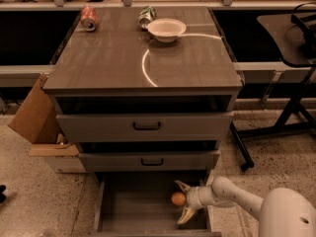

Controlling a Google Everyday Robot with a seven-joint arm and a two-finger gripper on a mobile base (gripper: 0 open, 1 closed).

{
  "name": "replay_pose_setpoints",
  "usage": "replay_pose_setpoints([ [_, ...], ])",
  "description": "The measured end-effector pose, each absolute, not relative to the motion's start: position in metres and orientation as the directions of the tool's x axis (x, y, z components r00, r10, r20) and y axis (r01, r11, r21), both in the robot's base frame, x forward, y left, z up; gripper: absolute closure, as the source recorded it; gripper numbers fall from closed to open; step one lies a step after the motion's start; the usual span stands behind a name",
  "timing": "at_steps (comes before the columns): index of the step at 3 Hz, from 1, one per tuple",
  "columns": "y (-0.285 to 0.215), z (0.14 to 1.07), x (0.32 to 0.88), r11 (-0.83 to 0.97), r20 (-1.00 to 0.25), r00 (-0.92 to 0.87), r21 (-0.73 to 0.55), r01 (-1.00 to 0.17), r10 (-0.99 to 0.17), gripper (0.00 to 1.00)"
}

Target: Pick orange from bottom drawer and place on counter

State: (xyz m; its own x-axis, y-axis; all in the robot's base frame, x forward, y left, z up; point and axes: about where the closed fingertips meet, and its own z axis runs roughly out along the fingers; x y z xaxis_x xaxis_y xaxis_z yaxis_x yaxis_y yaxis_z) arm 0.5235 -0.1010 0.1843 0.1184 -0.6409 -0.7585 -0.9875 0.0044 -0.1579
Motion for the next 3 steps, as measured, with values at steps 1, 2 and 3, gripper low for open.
replay_pose_setpoints([
  [1,-0.100,0.163,0.531,0.000,-0.749,0.110,-0.145,-0.990,-0.653,0.00],
  [2,-0.103,0.142,0.542,0.001,-0.740,0.097,-0.131,-0.991,-0.666,0.00],
  [3,-0.106,0.125,0.549,0.001,-0.729,0.090,-0.123,-0.992,-0.678,0.16],
])
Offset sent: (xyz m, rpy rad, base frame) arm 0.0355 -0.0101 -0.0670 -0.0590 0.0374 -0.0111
